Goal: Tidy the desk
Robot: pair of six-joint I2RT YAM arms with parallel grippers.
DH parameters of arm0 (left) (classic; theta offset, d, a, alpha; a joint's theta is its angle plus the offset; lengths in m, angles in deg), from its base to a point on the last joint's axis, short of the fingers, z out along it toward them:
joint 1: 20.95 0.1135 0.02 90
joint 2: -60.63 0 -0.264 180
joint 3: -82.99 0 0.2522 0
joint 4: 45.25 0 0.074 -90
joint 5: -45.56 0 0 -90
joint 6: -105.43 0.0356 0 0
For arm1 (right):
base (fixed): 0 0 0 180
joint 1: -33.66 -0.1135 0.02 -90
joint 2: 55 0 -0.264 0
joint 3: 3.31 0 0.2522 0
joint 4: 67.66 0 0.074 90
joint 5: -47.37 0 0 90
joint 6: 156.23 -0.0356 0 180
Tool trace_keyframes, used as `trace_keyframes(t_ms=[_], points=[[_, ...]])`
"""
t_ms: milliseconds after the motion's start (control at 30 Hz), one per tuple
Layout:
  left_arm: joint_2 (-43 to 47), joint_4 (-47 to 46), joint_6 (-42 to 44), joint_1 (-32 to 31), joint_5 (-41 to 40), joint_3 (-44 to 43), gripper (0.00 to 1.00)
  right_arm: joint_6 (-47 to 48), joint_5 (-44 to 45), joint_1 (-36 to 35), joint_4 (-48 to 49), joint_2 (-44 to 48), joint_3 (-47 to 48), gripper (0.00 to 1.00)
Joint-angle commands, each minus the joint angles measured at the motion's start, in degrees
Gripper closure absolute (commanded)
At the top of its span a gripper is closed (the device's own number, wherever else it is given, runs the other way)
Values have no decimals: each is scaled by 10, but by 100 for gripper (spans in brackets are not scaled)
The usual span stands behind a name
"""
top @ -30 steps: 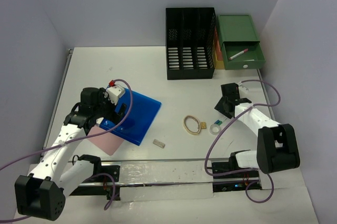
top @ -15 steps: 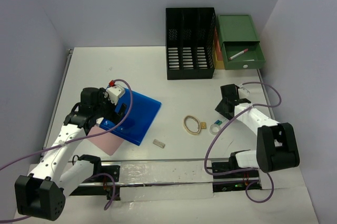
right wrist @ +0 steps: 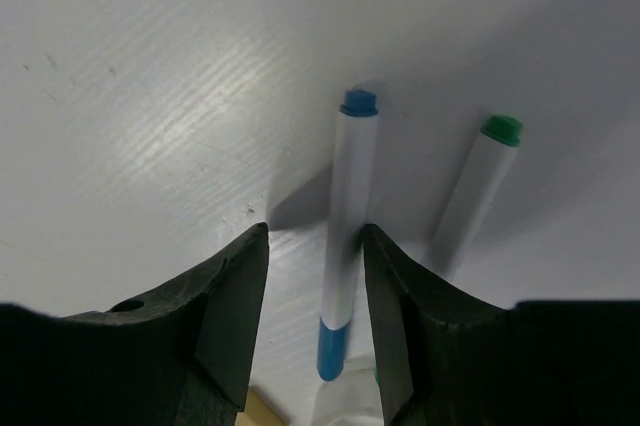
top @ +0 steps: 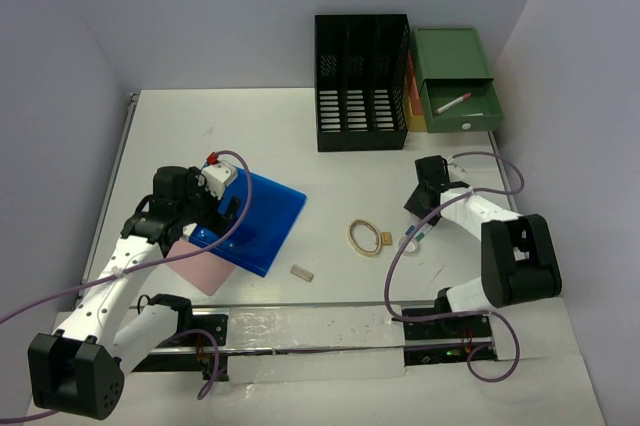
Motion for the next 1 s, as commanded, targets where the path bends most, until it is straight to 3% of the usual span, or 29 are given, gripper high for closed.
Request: trace_keyframes(t_ms=[0,333,533,800,867,967], points=[[1,-22,-5,-1,-4,-4,1,23,-38,-5,10,-32,10,55],[-1,-22,-7,-1,-9,-6,1,85,-45,-76,-8,-84,75,100],[-4,-21,-7,-1,-9,-6,1,148,-21,-144,-29,-68,166,100],[-6,-23,-7,-1,-13,-5,1,177,-66,-152,-44,39,308,100],[-9,-23,-8,-1,-13,-6,1,168,-82,-125,-37,56,347,100],[-13,-23,-8,-1,-16,-6,1,91,-163,-20,0,66,384,100]])
